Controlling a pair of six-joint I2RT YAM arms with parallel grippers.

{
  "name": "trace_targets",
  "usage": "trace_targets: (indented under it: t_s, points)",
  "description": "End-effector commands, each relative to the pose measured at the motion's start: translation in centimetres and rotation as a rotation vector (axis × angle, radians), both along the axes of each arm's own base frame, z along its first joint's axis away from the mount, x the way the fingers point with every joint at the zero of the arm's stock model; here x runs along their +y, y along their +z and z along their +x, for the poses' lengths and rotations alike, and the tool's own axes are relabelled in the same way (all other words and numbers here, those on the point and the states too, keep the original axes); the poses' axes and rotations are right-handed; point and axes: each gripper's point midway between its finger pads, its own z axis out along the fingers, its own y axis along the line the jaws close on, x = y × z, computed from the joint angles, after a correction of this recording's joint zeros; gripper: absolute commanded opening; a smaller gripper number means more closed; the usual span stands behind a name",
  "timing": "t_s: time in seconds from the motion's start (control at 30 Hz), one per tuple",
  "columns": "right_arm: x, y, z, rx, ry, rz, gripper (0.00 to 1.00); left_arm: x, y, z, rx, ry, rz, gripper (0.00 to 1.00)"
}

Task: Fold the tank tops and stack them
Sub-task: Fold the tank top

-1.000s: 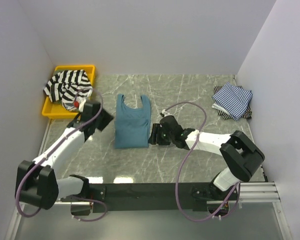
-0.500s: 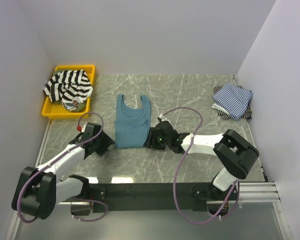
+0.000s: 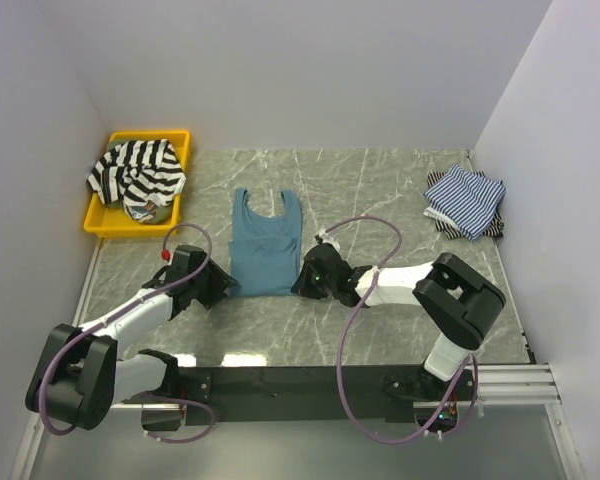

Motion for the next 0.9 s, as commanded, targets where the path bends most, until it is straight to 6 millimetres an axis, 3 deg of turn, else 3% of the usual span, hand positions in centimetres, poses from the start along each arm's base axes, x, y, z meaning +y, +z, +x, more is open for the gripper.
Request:
trace_targets:
  t_s: [0.0,0.13,0.27,0.37,0.67,0.87]
  points:
    - [-0.6,0.2,0.6,-0.023,-0.042,-0.042,0.1,0.8,-3.1,-3.6,0.149,-0.021,0.07,0.56]
    - [-0.4,0.6,0.9,-0.028,-0.036,-0.038,0.0,0.5,-4.0,-4.7,0.189,-0.029,0.083,0.52]
    - [-0.1,0.9,0.9,-0.03,-0.021,-0.039,0.0,-0.5,-5.0,-6.0,0.224,-0.053,0.09,0.51]
    - [-0.2,1.2,0.9,-0.036,-0.018,-0.04,0.0,-0.2,-5.7,-6.7,0.252,-0.04,0.102,0.51]
    - [-1.7,1.8,1.5,-0.054,-0.044,-0.068,0.0,1.5,-4.4,-6.4,0.253,0.0,0.191,0.51]
    - [-1.9,2.3,1.8,-0.066,-0.045,-0.079,0.0,1.2,-4.1,-6.7,0.261,-0.001,0.172,0.51]
